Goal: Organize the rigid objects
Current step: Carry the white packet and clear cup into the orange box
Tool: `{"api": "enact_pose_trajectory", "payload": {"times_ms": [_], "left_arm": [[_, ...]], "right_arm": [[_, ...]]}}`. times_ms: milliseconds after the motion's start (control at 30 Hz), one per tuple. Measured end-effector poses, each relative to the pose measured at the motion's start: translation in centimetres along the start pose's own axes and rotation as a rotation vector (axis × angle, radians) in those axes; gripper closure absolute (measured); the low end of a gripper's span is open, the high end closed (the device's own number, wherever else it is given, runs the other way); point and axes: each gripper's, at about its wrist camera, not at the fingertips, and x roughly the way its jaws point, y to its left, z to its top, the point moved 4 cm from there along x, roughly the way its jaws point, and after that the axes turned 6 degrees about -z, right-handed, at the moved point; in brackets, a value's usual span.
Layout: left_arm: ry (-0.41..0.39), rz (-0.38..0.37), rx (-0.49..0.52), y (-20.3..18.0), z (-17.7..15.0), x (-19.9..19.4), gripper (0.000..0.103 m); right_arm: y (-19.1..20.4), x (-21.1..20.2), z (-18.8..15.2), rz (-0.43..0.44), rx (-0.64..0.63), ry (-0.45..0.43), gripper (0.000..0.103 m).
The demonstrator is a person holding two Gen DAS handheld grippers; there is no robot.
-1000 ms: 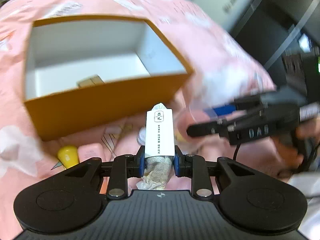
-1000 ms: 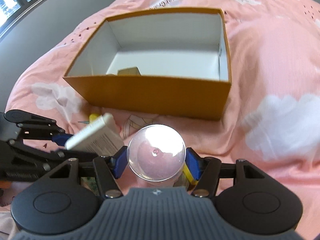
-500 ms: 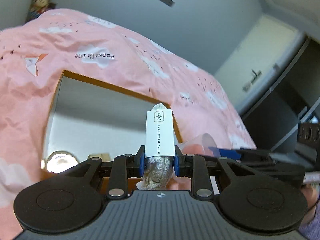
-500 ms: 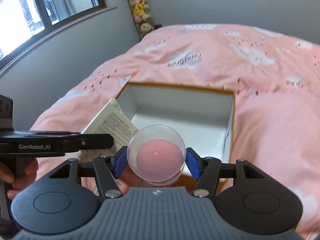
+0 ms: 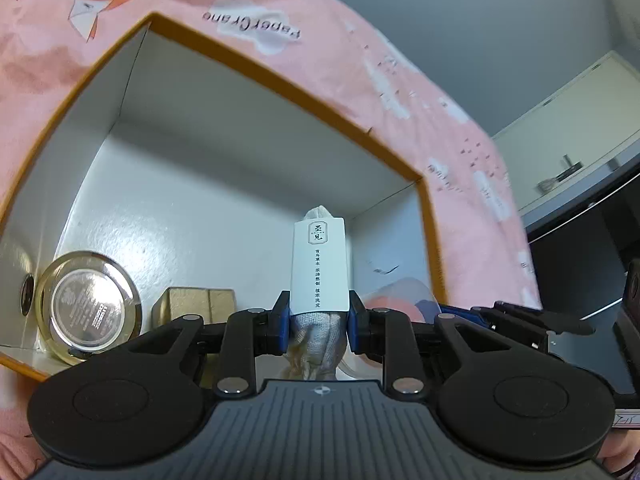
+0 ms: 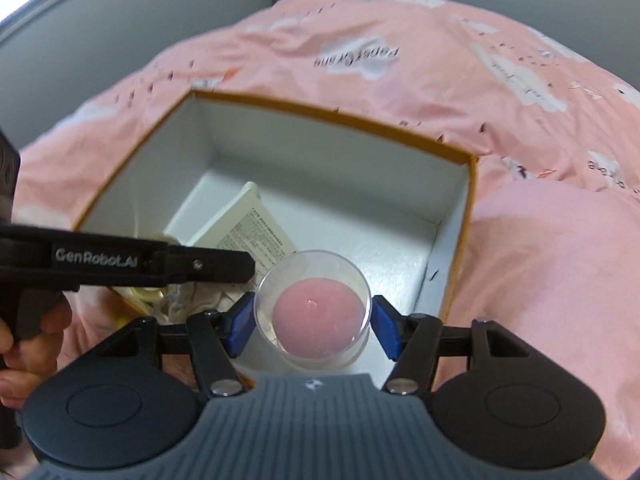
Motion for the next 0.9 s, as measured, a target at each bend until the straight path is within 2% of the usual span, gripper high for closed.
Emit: {"api": "enact_pose_trajectory", "payload": {"times_ms": [333,633,733,900], "left_arm": [[0.088,0.084,-0.025,0.7,-0.3,2.4,0.073],[0.152,0.153,-0.04,0.9,-0.7,4.2,0.072],[0.167,0.174,0.002,0.3,-1.0,4.4,0.07],[0.167,0.246,0.084,-0.8,-0.9,4.3,0.058]], "right_arm": [[0.0,3.6,-0.1,0.026,-0.087,0.127,0.042],[0.6,4.5,-0.3,0.013,-0.143,0.165,0.042],[0.7,4.7,-0.4,0.006,-0.156,0.168,0.042],[0.5,4.5,-0.4,0.012,-0.152,0.171,0.042]]}}
